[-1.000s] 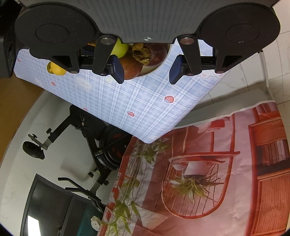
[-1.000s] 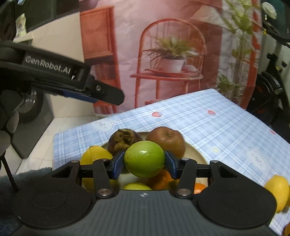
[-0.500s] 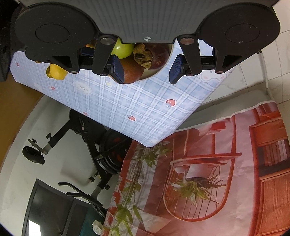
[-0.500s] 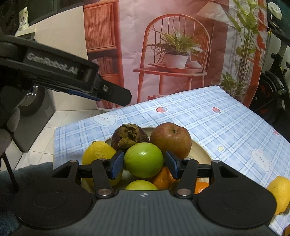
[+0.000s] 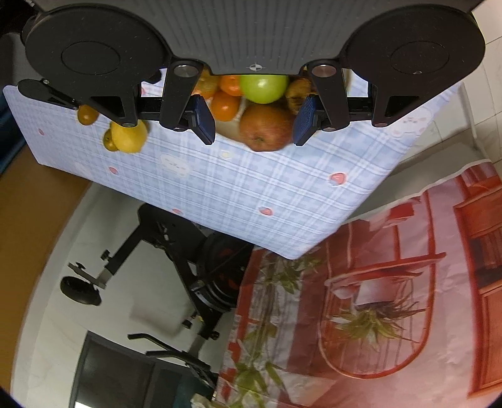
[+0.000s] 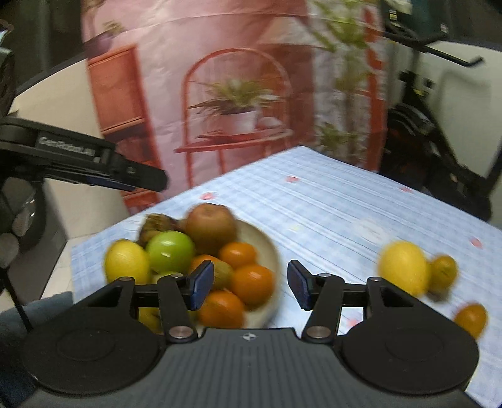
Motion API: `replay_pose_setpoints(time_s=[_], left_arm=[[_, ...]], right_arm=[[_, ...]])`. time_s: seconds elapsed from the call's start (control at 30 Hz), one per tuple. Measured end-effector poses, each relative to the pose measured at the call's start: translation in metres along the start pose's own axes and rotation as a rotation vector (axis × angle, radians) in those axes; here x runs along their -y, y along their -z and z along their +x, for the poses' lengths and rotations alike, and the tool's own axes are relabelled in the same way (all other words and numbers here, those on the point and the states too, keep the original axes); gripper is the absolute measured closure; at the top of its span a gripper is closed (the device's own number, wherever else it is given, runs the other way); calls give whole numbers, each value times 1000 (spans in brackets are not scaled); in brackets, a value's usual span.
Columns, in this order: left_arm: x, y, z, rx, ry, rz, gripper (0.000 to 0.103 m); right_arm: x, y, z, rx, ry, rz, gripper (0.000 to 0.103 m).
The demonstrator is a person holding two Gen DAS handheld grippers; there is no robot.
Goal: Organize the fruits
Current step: 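Move both tools toward the remaining lemon and oranges on the cloth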
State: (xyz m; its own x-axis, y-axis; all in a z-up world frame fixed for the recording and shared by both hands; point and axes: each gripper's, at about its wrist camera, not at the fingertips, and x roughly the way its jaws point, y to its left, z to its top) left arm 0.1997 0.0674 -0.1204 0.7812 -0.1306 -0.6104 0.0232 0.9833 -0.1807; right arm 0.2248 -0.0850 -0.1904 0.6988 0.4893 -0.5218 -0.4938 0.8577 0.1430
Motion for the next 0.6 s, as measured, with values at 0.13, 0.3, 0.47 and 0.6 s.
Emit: replay_pose_setpoints(time_s=[0.13, 0.3, 0.47, 0.6], left_arm=[[14, 1, 6, -16, 36, 27, 46], [40, 1, 17, -29, 94, 90, 46], [71, -3, 31, -21, 150, 144, 46], [94, -4, 42, -19, 184, 192, 46]], right_arm=[[23, 14, -18, 7, 51, 45, 48], [47, 31, -38, 21, 112, 76, 48], [77, 40, -55, 38, 183, 120, 48], [97, 46, -67, 61, 234, 127, 48]])
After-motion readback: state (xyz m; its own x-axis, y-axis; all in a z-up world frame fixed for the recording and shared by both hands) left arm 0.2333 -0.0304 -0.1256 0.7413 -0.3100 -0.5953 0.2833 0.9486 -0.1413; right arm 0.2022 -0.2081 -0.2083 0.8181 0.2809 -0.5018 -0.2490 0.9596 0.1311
